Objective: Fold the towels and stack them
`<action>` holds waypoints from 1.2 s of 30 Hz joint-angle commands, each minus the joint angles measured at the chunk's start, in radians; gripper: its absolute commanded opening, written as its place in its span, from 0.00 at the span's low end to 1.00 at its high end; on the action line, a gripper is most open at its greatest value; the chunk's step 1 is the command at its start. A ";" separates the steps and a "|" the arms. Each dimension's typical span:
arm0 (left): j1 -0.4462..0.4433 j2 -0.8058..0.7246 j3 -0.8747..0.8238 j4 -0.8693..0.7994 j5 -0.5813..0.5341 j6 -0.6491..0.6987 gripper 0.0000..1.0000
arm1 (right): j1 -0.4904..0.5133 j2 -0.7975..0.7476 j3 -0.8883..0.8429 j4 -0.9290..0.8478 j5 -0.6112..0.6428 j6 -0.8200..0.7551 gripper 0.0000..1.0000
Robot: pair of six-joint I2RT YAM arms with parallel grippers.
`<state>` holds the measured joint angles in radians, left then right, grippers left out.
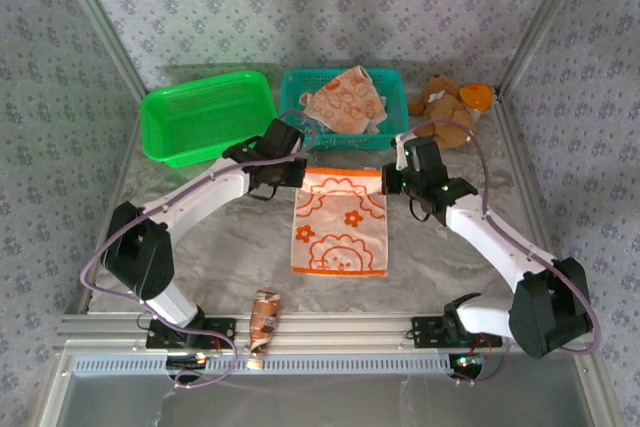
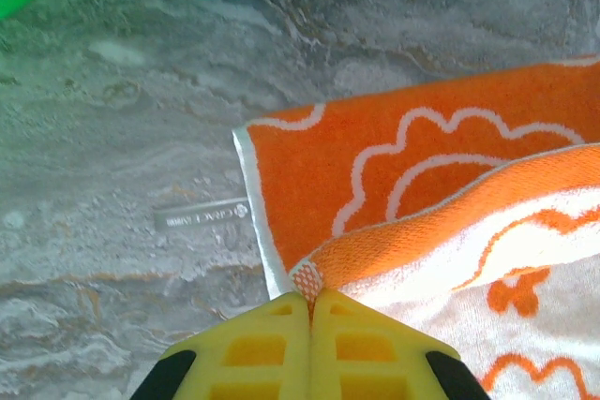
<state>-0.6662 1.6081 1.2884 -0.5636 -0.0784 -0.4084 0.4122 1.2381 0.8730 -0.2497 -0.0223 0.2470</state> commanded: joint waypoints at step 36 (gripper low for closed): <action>-0.170 -0.220 -0.278 0.042 -0.076 -0.201 0.00 | 0.221 -0.281 -0.238 -0.161 0.170 0.193 0.00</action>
<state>-0.8268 1.4086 1.0245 -0.5297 -0.1432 -0.5919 0.6235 0.9707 0.6609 -0.3885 0.1181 0.4049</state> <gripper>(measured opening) 0.041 0.049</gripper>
